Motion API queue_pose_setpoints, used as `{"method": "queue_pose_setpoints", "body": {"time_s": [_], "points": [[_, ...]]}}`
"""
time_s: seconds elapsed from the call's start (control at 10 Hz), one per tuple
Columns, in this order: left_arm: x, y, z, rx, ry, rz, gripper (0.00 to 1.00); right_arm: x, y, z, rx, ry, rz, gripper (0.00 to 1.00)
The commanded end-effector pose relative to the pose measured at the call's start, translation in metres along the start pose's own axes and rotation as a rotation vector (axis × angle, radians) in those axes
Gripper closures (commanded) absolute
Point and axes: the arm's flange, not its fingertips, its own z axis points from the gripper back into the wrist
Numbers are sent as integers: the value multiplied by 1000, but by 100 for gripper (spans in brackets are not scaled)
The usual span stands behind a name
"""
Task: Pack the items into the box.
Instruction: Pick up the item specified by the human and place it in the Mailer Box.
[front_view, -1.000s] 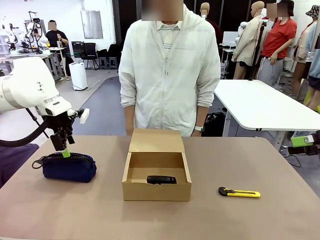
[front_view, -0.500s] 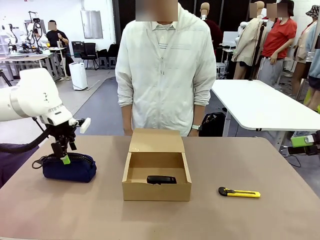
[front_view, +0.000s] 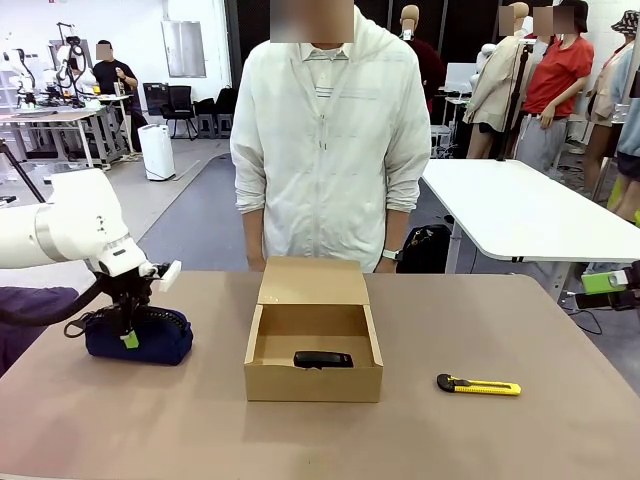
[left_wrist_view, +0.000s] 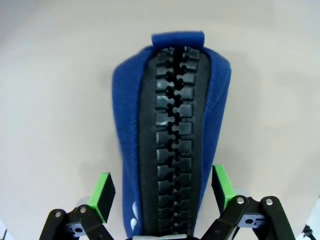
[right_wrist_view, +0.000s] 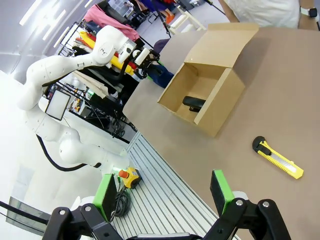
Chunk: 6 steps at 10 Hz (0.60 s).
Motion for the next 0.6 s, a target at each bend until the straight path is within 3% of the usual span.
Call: {"method": "queue_pose_setpoints", "body": {"time_s": [0.0,0.1,0.2,0.5], "points": [[-3,3,4,-16,0,19,0,2,2,0,14,-16,6,0],[-2,5,7,-28,20,22,59,2,2,0,14,-16,6,0],[-1,5,9,-29,25,20,100,2,2,0,14,-16,6,0],[-4,4,11,-17,35,42,100,2,2,0,14,-16,6,0]]}}
